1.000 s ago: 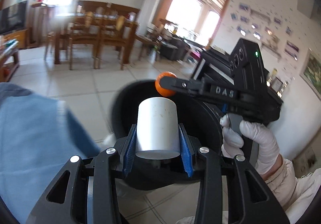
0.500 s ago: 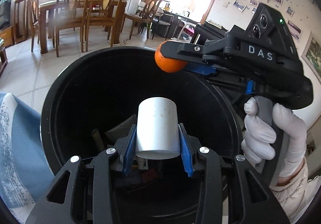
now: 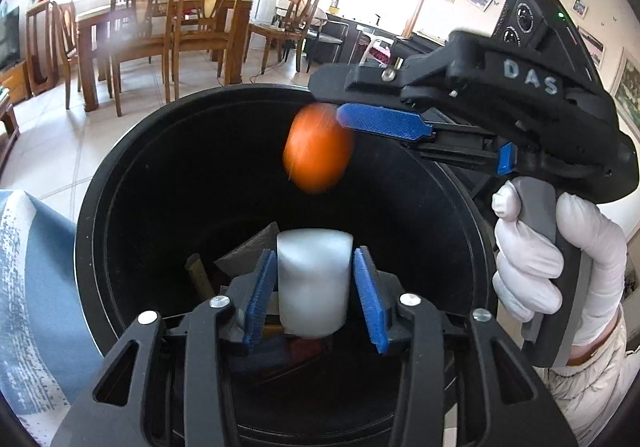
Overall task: Collect trash
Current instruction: 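Open both tools to drop the cup and orange into the bin, then move both tools back over the table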
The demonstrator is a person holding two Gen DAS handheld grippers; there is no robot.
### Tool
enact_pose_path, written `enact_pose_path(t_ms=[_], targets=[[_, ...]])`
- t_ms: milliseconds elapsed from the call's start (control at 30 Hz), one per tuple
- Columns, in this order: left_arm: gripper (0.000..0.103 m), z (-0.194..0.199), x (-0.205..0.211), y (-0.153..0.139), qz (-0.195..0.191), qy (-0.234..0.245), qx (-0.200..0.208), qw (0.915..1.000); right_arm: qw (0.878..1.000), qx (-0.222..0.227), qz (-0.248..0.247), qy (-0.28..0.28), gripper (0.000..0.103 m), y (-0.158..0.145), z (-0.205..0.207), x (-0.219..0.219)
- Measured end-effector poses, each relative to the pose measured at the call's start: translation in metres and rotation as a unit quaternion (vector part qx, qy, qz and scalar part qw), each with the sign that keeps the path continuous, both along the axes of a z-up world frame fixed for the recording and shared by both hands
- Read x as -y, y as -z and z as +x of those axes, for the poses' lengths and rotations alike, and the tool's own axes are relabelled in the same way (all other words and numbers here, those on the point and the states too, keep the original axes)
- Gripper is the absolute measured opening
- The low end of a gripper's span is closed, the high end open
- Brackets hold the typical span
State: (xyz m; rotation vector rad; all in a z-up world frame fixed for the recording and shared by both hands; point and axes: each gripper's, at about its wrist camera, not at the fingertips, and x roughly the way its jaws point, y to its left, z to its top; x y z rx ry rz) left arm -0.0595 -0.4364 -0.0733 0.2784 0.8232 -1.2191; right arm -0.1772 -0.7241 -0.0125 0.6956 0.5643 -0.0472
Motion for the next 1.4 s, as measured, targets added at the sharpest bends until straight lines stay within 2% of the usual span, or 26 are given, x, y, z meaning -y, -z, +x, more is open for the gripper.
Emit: enact_pose_path(t_ms=[33,100,167,267,467,733,1133,1400], targets=[[0.058,-0.002,0.0,-0.002,-0.003,0.004,0.006,1.0,1.0,0.0,0.0,0.002,0.059,0.0,0.001,0.001],[0.083,-0.006,-0.001,-0.005,-0.011,0.011,0.019,0.9997,1.0,0.001,0.0,0.001,0.06,0.0,0.002,0.0],[0.095,-0.009,-0.003,-0.009,-0.017,0.008,0.031,0.9993,1.0,0.002,-0.001,0.003,0.064,0.0,0.001,0.001],[0.097,-0.013,-0.005,-0.01,-0.023,0.012,0.047,0.9986,1.0,0.013,0.001,0.014,0.08,-0.002,-0.004,0.004],[0.098,-0.022,-0.004,-0.009,-0.018,0.025,0.079,0.9964,0.999,0.013,0.025,0.022,0.098,0.005,-0.005,0.011],[0.098,-0.029,-0.005,-0.013,-0.029,0.034,0.1,0.994,0.999,0.012,0.031,0.025,0.098,0.01,-0.008,0.013],[0.098,-0.028,-0.013,-0.017,-0.046,0.028,0.087,0.9948,0.999,0.001,0.019,0.029,0.098,0.012,-0.007,0.004],[0.098,-0.028,-0.03,-0.028,-0.073,0.025,0.077,0.9941,0.999,-0.015,0.007,0.032,0.098,0.012,-0.003,-0.001]])
